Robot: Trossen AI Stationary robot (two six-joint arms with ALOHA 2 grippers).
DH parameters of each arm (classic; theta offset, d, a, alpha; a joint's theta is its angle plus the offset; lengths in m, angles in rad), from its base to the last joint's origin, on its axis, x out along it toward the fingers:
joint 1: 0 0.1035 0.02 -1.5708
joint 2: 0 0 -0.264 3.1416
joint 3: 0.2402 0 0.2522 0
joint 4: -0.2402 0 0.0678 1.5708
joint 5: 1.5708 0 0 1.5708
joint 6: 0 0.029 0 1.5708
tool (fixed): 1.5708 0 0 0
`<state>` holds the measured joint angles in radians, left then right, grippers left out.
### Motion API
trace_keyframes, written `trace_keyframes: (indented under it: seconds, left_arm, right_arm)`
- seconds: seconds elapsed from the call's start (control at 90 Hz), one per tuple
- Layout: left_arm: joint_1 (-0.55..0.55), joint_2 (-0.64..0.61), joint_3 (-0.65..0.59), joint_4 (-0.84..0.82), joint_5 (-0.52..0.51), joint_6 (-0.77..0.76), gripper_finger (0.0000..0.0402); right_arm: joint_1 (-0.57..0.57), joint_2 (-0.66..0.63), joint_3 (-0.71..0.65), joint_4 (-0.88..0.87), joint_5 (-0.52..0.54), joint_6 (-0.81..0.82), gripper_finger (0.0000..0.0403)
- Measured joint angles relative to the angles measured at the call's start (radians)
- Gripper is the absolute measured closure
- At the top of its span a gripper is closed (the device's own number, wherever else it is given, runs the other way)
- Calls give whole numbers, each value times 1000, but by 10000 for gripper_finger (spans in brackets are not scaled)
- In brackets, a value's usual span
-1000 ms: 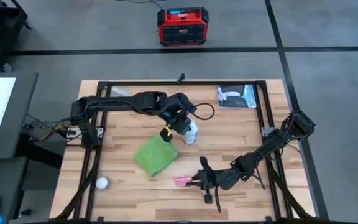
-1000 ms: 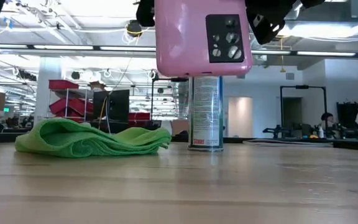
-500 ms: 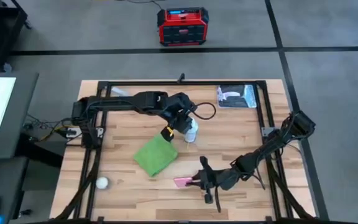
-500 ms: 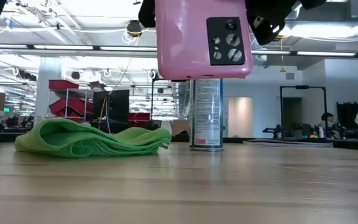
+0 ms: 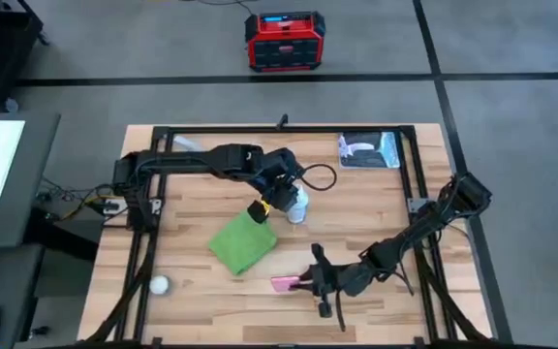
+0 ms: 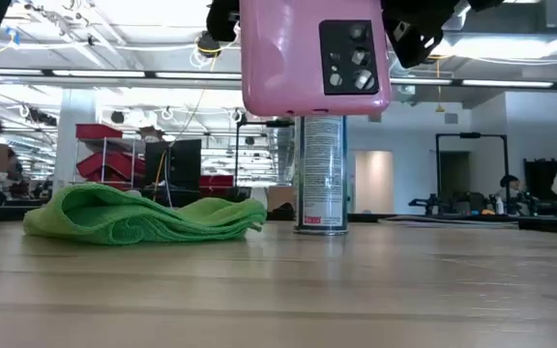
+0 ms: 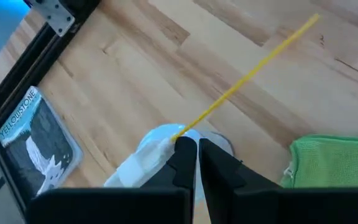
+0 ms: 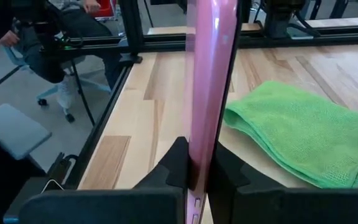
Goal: Apply microfiber cloth
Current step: Spray the cellphone using the cleaning bottle
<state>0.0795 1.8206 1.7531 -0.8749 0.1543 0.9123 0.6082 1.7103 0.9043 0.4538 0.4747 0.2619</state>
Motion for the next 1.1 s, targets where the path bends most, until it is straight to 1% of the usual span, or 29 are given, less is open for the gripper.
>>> trace_keyframes:
  seconds: [0.156,0.411,0.578,0.689,0.789,0.889,1.033,1.1]
  left_arm:
    - [-4,-8,1,15,-57,6,402]
    - [-14,-10,81,-87,-108,-35,402]
    - [-29,-10,100,-66,-106,-5,402]
    - [-36,-4,96,-45,-77,20,402]
    - [-37,-3,95,-40,-75,30,402]
    - [-31,-3,95,-22,-69,30,402]
    - [-18,-3,95,7,-27,37,402]
    - [-13,20,95,32,-25,37,402]
  right_arm:
    - [1,0,0,0,1,0,389]
    - [1,0,0,-8,1,0,389]
    - [1,0,0,-11,1,0,389]
    - [2,0,0,-15,1,0,389]
    - [3,0,0,-18,1,0,389]
    - [3,0,0,-18,1,0,389]
    - [7,0,0,-18,1,0,389]
    - [7,0,0,-18,1,0,389]
